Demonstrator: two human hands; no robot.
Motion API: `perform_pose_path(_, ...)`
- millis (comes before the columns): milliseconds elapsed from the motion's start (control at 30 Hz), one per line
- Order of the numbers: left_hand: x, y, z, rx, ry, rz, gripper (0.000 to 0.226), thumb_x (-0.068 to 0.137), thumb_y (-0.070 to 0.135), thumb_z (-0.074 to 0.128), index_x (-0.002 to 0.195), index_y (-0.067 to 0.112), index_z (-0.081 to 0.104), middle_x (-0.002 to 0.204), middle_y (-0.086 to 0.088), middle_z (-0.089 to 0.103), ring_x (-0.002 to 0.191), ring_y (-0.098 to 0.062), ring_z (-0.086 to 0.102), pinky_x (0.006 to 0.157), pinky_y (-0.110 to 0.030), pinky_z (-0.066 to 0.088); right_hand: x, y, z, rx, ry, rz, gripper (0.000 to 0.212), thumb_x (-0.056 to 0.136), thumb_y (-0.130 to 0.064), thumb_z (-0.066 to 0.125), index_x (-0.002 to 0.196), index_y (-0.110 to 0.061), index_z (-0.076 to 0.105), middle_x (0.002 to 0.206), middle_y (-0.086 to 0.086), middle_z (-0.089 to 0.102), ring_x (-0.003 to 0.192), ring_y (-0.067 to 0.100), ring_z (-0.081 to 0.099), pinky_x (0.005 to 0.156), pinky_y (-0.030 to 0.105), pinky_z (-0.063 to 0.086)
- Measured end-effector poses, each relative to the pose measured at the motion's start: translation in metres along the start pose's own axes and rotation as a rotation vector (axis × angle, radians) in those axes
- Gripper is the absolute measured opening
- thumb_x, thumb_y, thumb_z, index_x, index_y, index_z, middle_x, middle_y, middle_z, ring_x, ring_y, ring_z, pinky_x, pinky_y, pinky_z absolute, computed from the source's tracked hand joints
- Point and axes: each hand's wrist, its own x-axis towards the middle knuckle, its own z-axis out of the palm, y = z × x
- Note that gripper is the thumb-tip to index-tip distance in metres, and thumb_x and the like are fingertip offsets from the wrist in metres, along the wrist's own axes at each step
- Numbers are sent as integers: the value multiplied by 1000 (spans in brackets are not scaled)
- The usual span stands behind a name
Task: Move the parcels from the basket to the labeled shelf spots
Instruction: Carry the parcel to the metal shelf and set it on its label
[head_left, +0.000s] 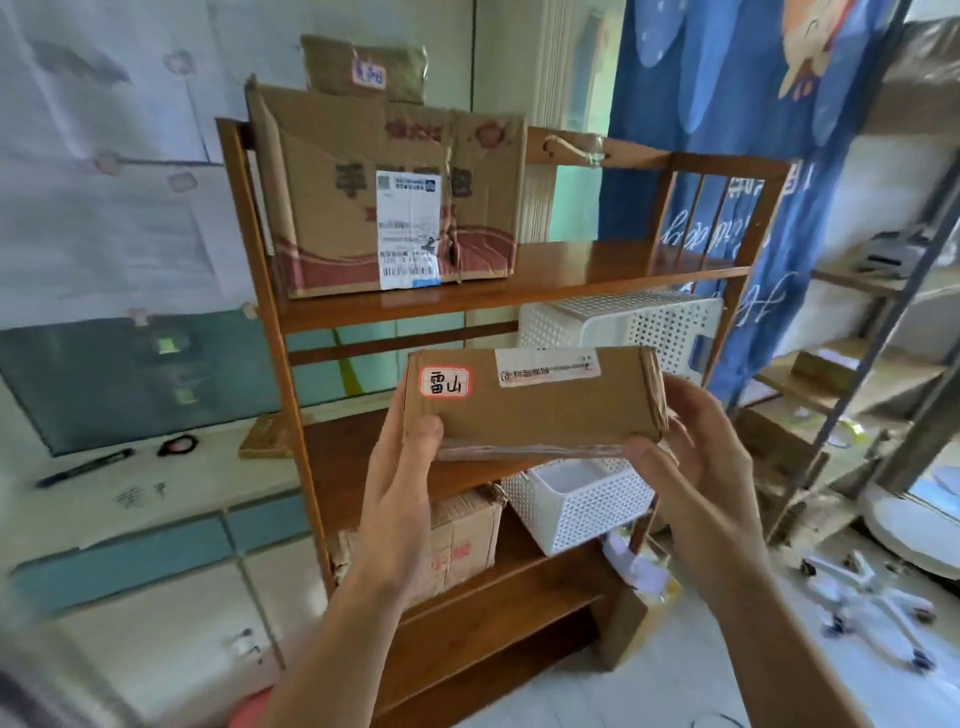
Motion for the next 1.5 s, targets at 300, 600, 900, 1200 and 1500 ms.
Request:
perform_pose_path(300, -78, 73, -132, 109, 222, 158, 42, 104, 23, 47, 142, 8, 49, 123, 7, 71, 115, -9, 65, 89, -20, 52, -49, -27, 144, 209, -181, 40, 46, 90, -13, 58, 135, -8, 49, 117, -8, 72, 107, 7, 69, 86, 24, 58)
perform_pose_path(600, -149, 146, -333, 245, 511, 281, 52, 91, 42, 53, 139, 22, 55, 132, -13, 62, 124, -24, 61, 101, -38, 52, -115, -74, 349, 357, -385, 21, 52, 86, -21, 68, 134, -10, 51, 124, -2, 70, 115, 15, 68, 91, 24, 55)
perform_pose_path(900, -178, 187, -474, 352, 530, 369, 53, 88, 8, 61, 140, 9, 50, 128, 0, 68, 123, -20, 62, 94, -27, 53, -165, -97, 482, 289, -376, -20, 48, 72, -6, 70, 111, -29, 54, 130, 9, 66, 120, 36, 62, 102, 57, 48)
perform_pose_path(1200, -187, 200, -518, 136, 616, 406, 37, 95, 24, 52, 131, 17, 58, 120, -5, 71, 115, -26, 67, 88, -34, 57, -171, -109, 530, 322, -417, -25, 74, 71, 28, 68, 132, -11, 54, 120, -4, 72, 119, 15, 66, 95, 21, 54)
perform_pose_path(1500, -227, 213, -585, 206, 769, 404, 30, 100, 17, 48, 126, 17, 64, 119, -6, 74, 114, -27, 68, 82, -33, 61, -210, -109, 600, 270, -583, 1, 77, 74, 18, 76, 133, -25, 53, 129, -8, 67, 121, 17, 64, 95, 32, 57)
